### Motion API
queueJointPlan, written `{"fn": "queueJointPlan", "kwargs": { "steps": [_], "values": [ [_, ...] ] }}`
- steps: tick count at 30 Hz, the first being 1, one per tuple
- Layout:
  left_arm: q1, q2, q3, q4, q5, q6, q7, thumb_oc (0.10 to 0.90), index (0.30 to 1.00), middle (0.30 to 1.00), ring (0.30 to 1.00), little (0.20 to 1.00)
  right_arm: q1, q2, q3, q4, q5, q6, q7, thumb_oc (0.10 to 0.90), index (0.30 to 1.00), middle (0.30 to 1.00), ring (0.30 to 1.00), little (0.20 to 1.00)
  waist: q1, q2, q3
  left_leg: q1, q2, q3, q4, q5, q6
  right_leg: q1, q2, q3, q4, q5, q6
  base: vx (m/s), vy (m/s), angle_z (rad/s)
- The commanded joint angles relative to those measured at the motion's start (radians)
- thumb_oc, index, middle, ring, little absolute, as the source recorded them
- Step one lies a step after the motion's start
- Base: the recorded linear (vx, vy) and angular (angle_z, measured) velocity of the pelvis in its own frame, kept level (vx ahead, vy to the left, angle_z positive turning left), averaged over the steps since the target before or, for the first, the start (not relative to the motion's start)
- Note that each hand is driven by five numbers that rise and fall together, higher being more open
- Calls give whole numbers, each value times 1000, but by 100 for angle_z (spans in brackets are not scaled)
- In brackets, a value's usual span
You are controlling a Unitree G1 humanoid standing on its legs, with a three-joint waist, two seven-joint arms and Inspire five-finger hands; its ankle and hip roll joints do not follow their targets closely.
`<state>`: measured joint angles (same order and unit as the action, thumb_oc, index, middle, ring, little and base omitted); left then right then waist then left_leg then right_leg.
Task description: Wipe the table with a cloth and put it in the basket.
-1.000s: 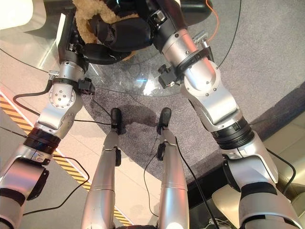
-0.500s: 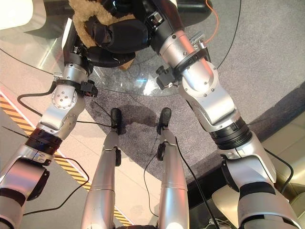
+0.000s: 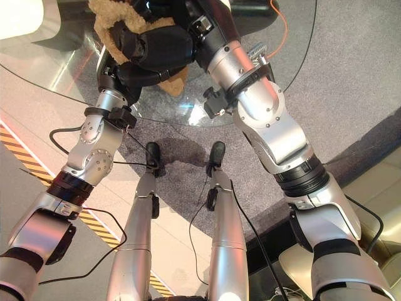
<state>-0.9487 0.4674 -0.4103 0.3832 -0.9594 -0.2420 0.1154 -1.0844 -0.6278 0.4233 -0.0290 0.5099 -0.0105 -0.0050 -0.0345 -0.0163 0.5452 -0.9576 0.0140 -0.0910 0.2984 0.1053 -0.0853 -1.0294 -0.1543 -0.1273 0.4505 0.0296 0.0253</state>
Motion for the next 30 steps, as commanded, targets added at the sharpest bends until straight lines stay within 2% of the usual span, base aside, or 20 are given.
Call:
{"fn": "queueJointPlan", "kwargs": {
  "steps": [1,21,22,24,25,26,30],
  "values": [
    [-34,-38,58,-138,-9,-70,-62,100,300,300,300,200,-181,55,-25,-221,69,-137,2,100,300,300,300,200,4,13,-25,46,3,70,30,-27,54,107,59,70,-59,21,42,0,0,0],
    [-13,-39,65,-159,-39,-77,-61,100,300,300,300,200,-145,52,-34,-205,91,-131,-4,100,300,300,300,200,0,16,-25,83,6,85,23,-32,56,143,48,69,-80,24,45,0,1,0],
    [-13,-40,64,-158,-40,-78,-61,100,300,300,300,200,-146,52,-33,-203,93,-130,-5,144,338,338,338,244,0,16,-25,83,6,85,23,-31,56,143,48,69,-80,24,45,0,0,0],
    [-13,-42,64,-156,-38,-81,-62,100,300,300,300,200,-145,54,-33,-201,93,-131,-16,591,721,721,721,691,0,16,-25,78,7,85,25,-32,57,138,48,70,-77,24,44,0,0,0],
    [-12,-43,64,-159,-35,-82,-58,100,300,300,300,200,-143,55,-35,-201,91,-129,-18,751,858,858,858,851,0,17,-25,76,7,85,24,-31,57,137,49,70,-78,24,44,0,0,0],
    [-13,-42,64,-160,-33,-83,-57,100,300,300,300,200,-143,54,-35,-199,91,-129,-18,800,900,900,900,900,0,17,-25,74,7,85,24,-30,57,135,50,70,-78,25,44,0,0,0],
    [-15,-38,67,-156,-40,-84,-61,100,300,300,300,200,-140,56,-35,-195,97,-129,-23,800,900,900,900,900,-1,16,-25,69,6,85,28,-30,57,130,51,71,-76,25,43,0,0,0]
  ]
}}
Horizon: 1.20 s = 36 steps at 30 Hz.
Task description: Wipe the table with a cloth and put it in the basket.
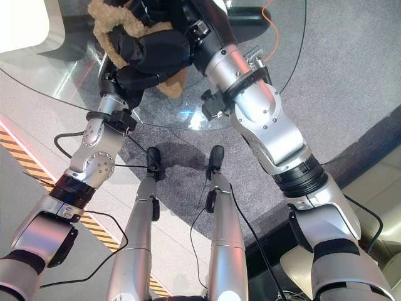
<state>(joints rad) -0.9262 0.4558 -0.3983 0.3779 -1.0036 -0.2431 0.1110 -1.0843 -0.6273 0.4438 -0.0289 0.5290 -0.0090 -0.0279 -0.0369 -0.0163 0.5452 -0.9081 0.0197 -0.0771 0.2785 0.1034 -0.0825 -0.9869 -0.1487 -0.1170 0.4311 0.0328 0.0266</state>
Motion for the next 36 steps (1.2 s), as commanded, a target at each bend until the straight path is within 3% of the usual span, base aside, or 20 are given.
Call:
{"fn": "queueJointPlan", "kwargs": {
  "steps": [1,31,32,36],
  "values": [
    [-37,-29,54,-150,8,-83,-57,100,300,300,300,200,-138,59,-56,-194,73,-131,-1,800,900,900,900,900,2,16,-25,18,1,71,48,-29,55,87,45,61,-56,21,42,0,0,0],
    [-46,-49,60,-164,-70,-82,-87,100,300,300,300,200,-136,71,-55,-190,65,-126,2,800,900,900,900,900,2,16,-25,2,1,72,59,-30,53,73,47,60,-46,18,42,2,0,0],
    [-39,-54,60,-164,-75,-84,-89,100,300,300,300,200,-132,74,-52,-188,64,-127,2,800,900,900,900,900,3,16,-25,20,2,67,62,-51,50,89,49,65,-40,-2,46,0,0,0],
    [-44,-58,64,-162,-79,-82,-100,100,300,300,300,200,-140,75,-54,-190,62,-122,2,800,900,900,900,900,2,14,-25,8,1,72,57,-30,53,78,48,59,-47,18,41,-13,0,0]
  ]
}}
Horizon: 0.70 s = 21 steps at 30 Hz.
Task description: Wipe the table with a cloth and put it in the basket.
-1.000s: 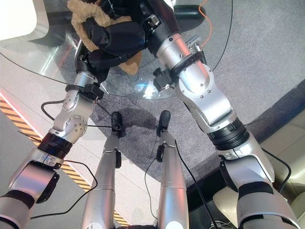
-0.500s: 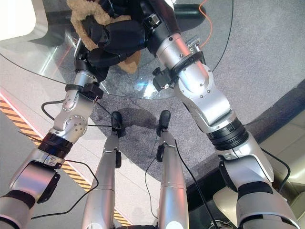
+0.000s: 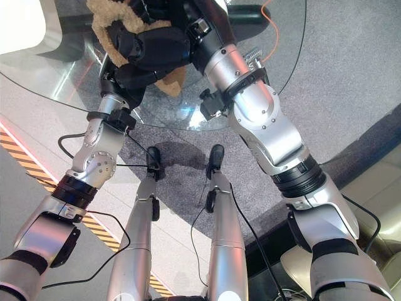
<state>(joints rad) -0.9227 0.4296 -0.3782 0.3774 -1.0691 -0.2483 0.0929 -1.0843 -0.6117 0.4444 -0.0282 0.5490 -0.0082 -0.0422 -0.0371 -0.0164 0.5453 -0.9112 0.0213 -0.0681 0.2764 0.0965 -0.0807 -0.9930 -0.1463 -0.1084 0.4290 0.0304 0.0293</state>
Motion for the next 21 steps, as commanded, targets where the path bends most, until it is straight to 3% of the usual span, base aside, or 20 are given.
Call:
{"fn": "queueJointPlan", "kwargs": {
  "steps": [1,21],
  "values": [
    [-48,-31,43,-164,-21,-75,-83,100,300,300,300,200,-141,57,-52,-190,44,-124,15,800,900,900,900,900,2,14,-25,12,-1,63,58,-23,52,85,45,50,-47,21,38,0,0,0],
    [-58,-28,49,-163,-14,-78,-74,100,300,300,300,200,-140,66,-51,-183,40,-123,13,800,900,900,900,900,3,16,-25,15,0,63,58,-24,50,89,43,49,-46,19,39,0,0,0]
  ]
}}
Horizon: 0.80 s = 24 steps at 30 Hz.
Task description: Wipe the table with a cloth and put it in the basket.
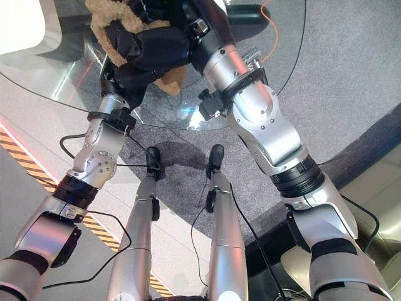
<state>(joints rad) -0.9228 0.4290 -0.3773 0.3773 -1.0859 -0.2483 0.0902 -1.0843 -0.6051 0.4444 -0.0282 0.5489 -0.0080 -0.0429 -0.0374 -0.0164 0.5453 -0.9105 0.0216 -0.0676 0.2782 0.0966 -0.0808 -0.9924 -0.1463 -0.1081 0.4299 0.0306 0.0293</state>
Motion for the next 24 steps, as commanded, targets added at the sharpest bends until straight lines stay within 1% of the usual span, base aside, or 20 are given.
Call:
{"fn": "queueJointPlan", "kwargs": {
  "steps": [1,4,8,24],
  "values": [
    [-58,-28,49,-162,4,-77,-72,100,300,300,300,200,-140,59,-51,-182,42,-124,14,800,900,900,900,900,3,16,-25,14,-1,63,58,-25,51,87,43,49,-45,18,39,0,0,0],
    [-55,-27,48,-163,7,-77,-72,100,300,300,300,200,-137,56,-54,-177,43,-133,14,800,900,900,900,900,3,18,-25,12,-2,63,63,-27,52,86,41,48,-44,17,40,0,0,0],
    [-52,-25,50,-161,1,-85,-78,100,300,300,300,200,-134,55,-54,-179,42,-133,16,800,900,900,900,900,2,18,-25,14,0,66,63,-28,51,88,40,48,-45,17,40,0,0,0],
    [-51,-24,59,-158,-1,-82,-79,100,300,300,300,200,-133,55,-60,-179,46,-128,21,800,900,900,900,900,3,18,-25,12,1,67,53,-23,51,84,43,49,-50,21,41,0,0,0]
  ]
}}
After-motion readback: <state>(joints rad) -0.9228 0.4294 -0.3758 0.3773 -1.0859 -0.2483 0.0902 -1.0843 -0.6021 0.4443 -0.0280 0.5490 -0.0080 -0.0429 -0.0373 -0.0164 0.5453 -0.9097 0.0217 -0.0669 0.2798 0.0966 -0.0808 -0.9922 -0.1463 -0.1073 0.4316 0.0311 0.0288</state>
